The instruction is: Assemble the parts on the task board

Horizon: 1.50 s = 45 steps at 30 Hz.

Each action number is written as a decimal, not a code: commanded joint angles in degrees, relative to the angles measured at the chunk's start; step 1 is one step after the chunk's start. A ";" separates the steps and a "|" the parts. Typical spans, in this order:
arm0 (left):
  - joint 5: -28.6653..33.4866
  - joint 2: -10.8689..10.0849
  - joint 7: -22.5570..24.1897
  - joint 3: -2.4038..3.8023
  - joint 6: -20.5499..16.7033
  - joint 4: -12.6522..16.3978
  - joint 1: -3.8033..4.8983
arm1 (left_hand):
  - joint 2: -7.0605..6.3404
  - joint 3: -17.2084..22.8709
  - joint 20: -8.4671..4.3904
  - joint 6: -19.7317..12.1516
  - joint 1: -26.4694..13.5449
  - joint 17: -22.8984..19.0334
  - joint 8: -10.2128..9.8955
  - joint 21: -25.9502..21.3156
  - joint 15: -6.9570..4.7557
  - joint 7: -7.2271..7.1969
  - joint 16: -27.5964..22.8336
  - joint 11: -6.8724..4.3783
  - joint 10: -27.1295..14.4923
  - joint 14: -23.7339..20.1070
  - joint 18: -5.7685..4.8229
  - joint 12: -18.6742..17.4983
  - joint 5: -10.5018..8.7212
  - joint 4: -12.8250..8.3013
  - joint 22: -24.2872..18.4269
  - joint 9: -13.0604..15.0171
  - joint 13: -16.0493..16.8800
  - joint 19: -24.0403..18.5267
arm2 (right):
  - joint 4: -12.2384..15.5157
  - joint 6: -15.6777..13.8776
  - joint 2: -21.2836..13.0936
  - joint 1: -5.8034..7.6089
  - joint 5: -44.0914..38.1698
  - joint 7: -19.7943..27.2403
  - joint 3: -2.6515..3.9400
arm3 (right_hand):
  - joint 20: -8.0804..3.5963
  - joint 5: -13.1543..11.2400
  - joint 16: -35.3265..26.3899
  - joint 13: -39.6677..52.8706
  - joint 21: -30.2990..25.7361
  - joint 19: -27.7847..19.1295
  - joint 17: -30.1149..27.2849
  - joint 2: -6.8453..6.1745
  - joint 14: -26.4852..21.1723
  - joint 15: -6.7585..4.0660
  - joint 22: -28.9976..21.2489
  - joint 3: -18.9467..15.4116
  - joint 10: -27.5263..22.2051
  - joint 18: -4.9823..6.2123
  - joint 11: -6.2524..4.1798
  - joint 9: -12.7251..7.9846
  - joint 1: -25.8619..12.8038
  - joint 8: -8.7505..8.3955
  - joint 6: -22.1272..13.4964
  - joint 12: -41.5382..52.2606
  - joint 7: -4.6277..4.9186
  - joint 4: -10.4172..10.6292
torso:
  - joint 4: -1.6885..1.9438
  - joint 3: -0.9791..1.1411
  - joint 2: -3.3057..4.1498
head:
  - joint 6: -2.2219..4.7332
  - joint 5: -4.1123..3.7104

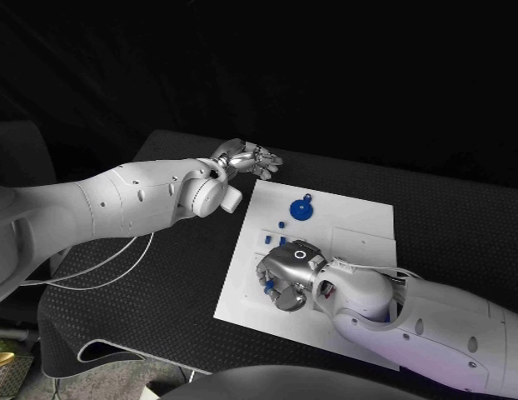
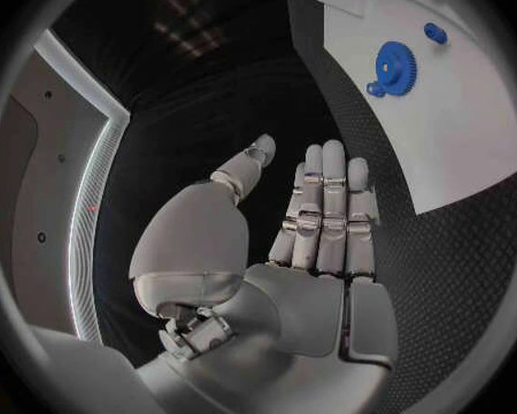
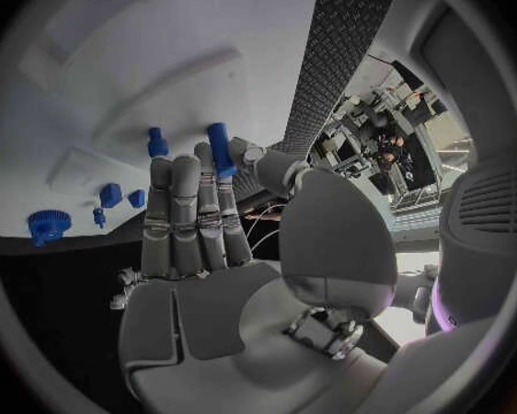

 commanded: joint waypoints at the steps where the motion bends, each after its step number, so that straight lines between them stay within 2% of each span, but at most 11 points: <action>1: 0.25 0.03 0.36 0.04 0.69 0.24 0.05 | 0.50 0.14 -0.07 -0.38 -0.06 0.08 0.10 -0.34 -0.02 -0.14 -0.40 -0.08 -0.33 0.31 0.00 0.13 0.33 0.35 0.08 0.00 0.09 0.46 | 0.05 1.91 0.18 -0.23 -0.16 0.04 -0.17 | 0.17 0.34 -0.18 0.02 0.05 0.10 0.05 0.36 -0.13 -0.13 0.76 0.33 -0.10 0.49 0.21 0.13 -0.36 0.06 0.14 -0.23 0.26 0.13 | -0.08 0.01 0.00 | 0.01 0.05; 5: 0.25 -0.01 0.34 0.04 0.71 0.29 0.05 | 0.49 0.14 -0.06 -0.39 -0.06 0.10 0.10 -0.35 -0.02 -0.14 -0.42 -0.08 -0.34 0.31 0.00 0.13 0.33 0.36 0.09 0.00 0.10 0.46 | 0.02 1.88 0.20 -0.23 0.29 0.01 -0.17 | 0.31 0.37 -0.43 0.00 -0.11 -0.26 -0.03 0.00 -0.40 0.10 0.78 0.45 -0.70 0.49 0.47 0.13 -0.60 -0.31 -0.40 -0.62 0.49 0.14 | -0.08 0.07 0.01 | 0.00 0.05; 8: 0.25 -0.01 0.34 0.04 0.70 0.26 0.05 | 0.49 0.13 -0.06 -0.39 -0.08 0.12 0.10 -0.36 -0.02 -0.14 -0.43 -0.08 -0.34 0.31 0.00 0.13 0.32 0.37 0.10 0.00 0.10 0.46 | 0.00 1.72 0.15 -0.23 0.72 0.01 -0.19 | 0.60 0.62 -0.74 0.00 -0.24 -0.91 -0.16 -1.46 -0.78 0.50 0.95 -0.69 -1.32 0.46 0.83 0.04 -1.42 -0.79 -0.91 -1.03 0.76 -0.38 | -0.08 0.07 0.01 | 0.00 0.05; 10: 0.25 -0.03 0.33 0.04 0.71 0.27 0.05 | 0.49 0.13 -0.06 -0.39 -0.08 0.13 0.11 -0.37 -0.02 -0.14 -0.44 -0.08 -0.34 0.32 0.00 0.13 0.32 0.37 0.10 0.00 0.10 0.46 | -0.05 1.52 0.12 -0.23 1.08 0.09 -0.20 | 0.82 1.34 -0.84 0.06 -0.18 -1.27 -0.22 -1.92 -0.96 0.67 1.11 -2.17 -1.59 0.49 0.99 -0.01 -2.23 -1.09 -1.06 -1.24 0.86 -0.80 | -0.08 0.08 0.00 | -0.01 0.02; 15: 0.25 -0.03 0.32 0.04 0.74 0.26 0.05 | 0.47 0.13 -0.06 -0.40 -0.08 0.15 0.10 -0.38 -0.02 -0.13 -0.46 -0.08 -0.35 0.31 0.00 0.13 0.32 0.38 0.12 -0.01 0.10 0.46 | -0.10 0.44 0.01 -0.23 1.83 0.26 -0.21 | 1.50 2.98 -0.94 -0.61 -0.27 -3.04 -0.33 -3.69 -2.66 1.94 1.27 -8.02 -5.31 0.49 2.45 -1.01 -5.00 -3.47 -4.33 -3.39 2.38 -2.37 | -0.14 0.12 0.01 | 0.00 0.04; 21: 0.25 -0.01 0.51 0.04 0.70 0.26 0.05 | 0.49 0.15 -0.07 -0.40 -0.05 0.19 0.11 -0.40 -0.02 -0.14 -0.49 -0.08 -0.35 0.32 0.01 0.13 0.33 0.38 0.13 -0.01 0.10 0.46 | -0.13 -1.07 -0.10 -0.22 2.01 0.22 -0.21 | 1.86 2.31 -0.28 -1.46 -0.04 -4.08 -0.13 -3.97 -3.89 2.91 1.25 -11.92 -7.99 0.49 3.48 -2.07 -5.73 -5.08 -6.70 -4.77 3.50 -3.30 | -0.10 0.11 0.02 | 0.05 -0.10; 33: 0.25 0.00 0.39 0.04 0.90 0.00 0.04 | 0.49 0.15 -0.06 -0.41 -0.04 0.25 0.11 -0.44 -0.02 -0.13 -0.54 -0.07 -0.35 0.33 0.01 0.13 0.32 0.40 0.16 -0.01 0.10 0.47 | 1.64 -6.39 -2.37 -0.19 4.79 1.70 -0.06 | 1.95 2.45 -0.03 -1.67 0.02 -4.33 -0.10 -4.24 -4.18 3.06 1.22 -12.74 -8.36 0.49 3.64 -2.34 -5.83 -5.29 -6.98 -4.86 3.66 -3.52 | -0.02 0.14 -0.01 | 0.33 -0.28; 37: 0.26 -0.04 0.37 0.04 0.92 -0.28 0.04 | 0.49 0.14 -0.06 -0.41 -0.05 0.27 0.11 -0.45 -0.02 -0.13 -0.55 -0.07 -0.36 0.33 0.00 0.13 0.31 0.41 0.17 -0.01 0.10 0.47 | 2.52 -7.26 -4.07 0.54 12.94 4.01 1.19 | 1.93 4.50 0.84 -1.93 0.64 -3.88 0.15 -4.21 -3.84 3.09 1.29 -15.04 -8.53 0.49 3.70 -2.64 -7.18 -5.39 -7.13 -4.77 3.80 -3.56 | -0.07 0.11 -0.03 | 0.61 -0.70; 39: 0.26 -0.08 0.34 0.03 0.91 -0.35 0.04 | 0.50 0.13 -0.06 -0.41 -0.07 0.29 0.11 -0.46 -0.02 -0.13 -0.56 -0.08 -0.34 0.35 0.00 0.14 0.31 0.43 0.18 -0.01 0.11 0.48 | 3.17 -7.13 -5.22 0.90 16.75 4.85 2.37 | 1.11 8.75 2.83 -1.94 2.25 -2.39 0.94 -3.73 -2.75 2.52 1.40 -18.40 -7.85 0.49 3.35 -2.79 -9.57 -5.38 -7.24 -4.29 3.88 -2.63 | -0.17 0.12 -0.03 | 0.98 -1.11; 42: 0.26 0.29 0.38 0.02 0.96 -0.92 0.02 | 0.49 0.09 -0.07 -0.39 -0.14 0.41 0.14 -0.48 -0.04 -0.12 -0.56 -0.12 -0.23 0.45 0.00 0.19 0.30 0.50 0.24 0.00 0.14 0.53 | 3.02 -5.29 -7.28 2.74 30.21 5.57 3.87 | 0.32 8.32 4.19 -1.62 3.42 -1.51 1.34 -2.65 -2.08 1.84 1.30 -20.56 -6.03 0.49 2.48 -2.85 -10.31 -5.10 -6.91 -3.24 3.72 -2.20 | -0.39 0.22 -0.12 | 1.72 -1.78; 45: 0.26 0.54 0.37 0.02 0.96 -1.45 -0.13 | 0.72 0.25 -0.14 -0.32 0.23 0.58 0.19 -0.49 -0.10 -0.14 -0.59 -0.18 -0.14 0.54 0.06 0.23 0.26 0.37 0.34 0.01 0.17 0.63 | 2.19 -2.38 -9.56 4.72 44.88 5.22 4.29 | -0.07 8.05 4.66 -0.09 3.89 -0.95 1.30 -0.94 -1.55 0.49 1.16 -20.16 -1.80 0.49 0.92 -2.93 -10.45 -4.95 -6.64 -0.68 3.54 -0.67 | -0.40 0.20 -0.20 | 2.13 -2.37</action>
